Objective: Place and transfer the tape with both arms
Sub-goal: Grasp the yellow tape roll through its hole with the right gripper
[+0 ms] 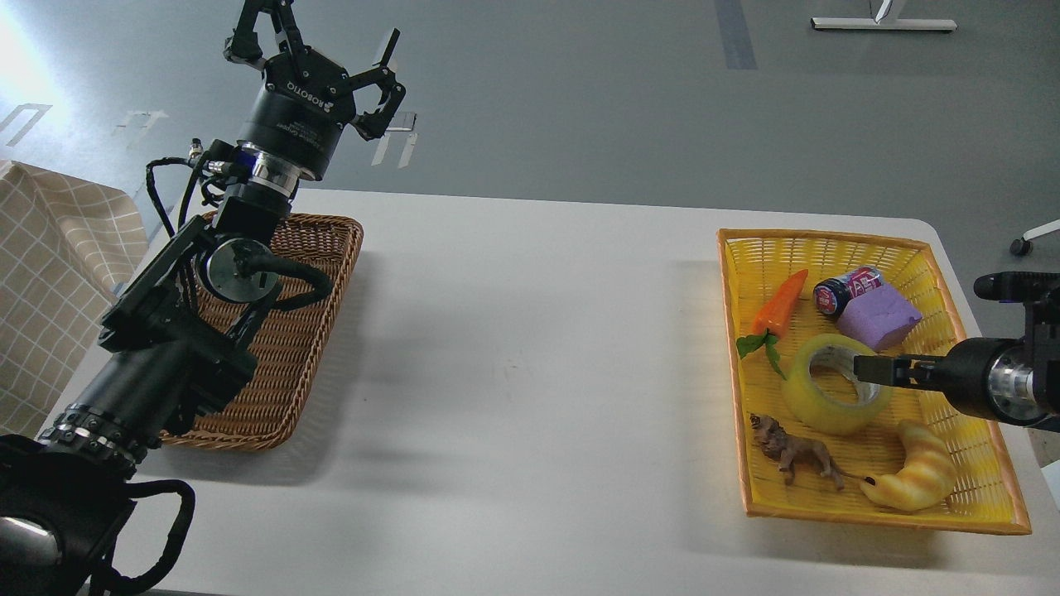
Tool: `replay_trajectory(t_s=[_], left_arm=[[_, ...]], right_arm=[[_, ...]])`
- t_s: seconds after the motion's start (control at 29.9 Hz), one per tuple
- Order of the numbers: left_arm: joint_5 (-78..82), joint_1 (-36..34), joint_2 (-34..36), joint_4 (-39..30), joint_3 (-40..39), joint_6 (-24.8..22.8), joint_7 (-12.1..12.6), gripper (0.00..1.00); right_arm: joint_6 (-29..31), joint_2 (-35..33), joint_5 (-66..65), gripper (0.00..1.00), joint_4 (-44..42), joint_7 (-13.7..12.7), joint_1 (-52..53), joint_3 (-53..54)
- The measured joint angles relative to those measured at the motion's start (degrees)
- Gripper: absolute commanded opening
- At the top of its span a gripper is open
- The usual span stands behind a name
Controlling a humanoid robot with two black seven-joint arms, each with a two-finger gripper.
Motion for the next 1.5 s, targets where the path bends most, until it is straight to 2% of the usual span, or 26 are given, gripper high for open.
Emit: replay_trajectory(t_s=[0.33,0.64,0.7,0.84,0.97,1.04,1.17,1.5], left_arm=[[0.0,0.1,0.1,0.0,0.0,0.0,-0.1,0.98],[0.0,0.1,0.1,0.1,0.0,0.0,-0.1,0.98],[0.0,0.1,0.1,0.1,0.0,0.0,-0.1,0.98],[0.0,0.1,0.1,0.1,0.0,0.0,-0.1,0.98],[-0.1,0.1,0.1,0.1,0.0,0.0,-0.1,0.98],[-0.1,0.1,0.1,0.2,0.0,0.0,-0.1,0.98],[-0.1,0.1,0.1,0.2,0.0,0.0,-0.1,0.98],[-0.1,0.1,0.0,0.3,0.0,0.0,-0.1,0.98]], right_arm=[[0.0,1.4,0.0,0.78,-2.2,-0.2,-0.3,-0.1],[0.0,3.3,-0.9,0.70,-3.9,-0.2,-0.3,-0.9],[0.0,3.7,-0.9,0.61,-4.2,-0.2,-0.3,-1.0],[0.0,4.2,-0.9,0.59,-4.9,-0.2,-0.2,-1.7],[0.0,4.4,-0.9,0.48,-5.1,-0.2,-0.1,-2.0],[0.0,4.5,-0.9,0.47,-5.1,-0.2,-0.1,-2.0],[0.0,4.5,-0.9,0.38,-5.1,-0.2,0.0,-2.0],[0.0,5.1,-0.8,0.25,-5.2,-0.2,0.2,-2.1]])
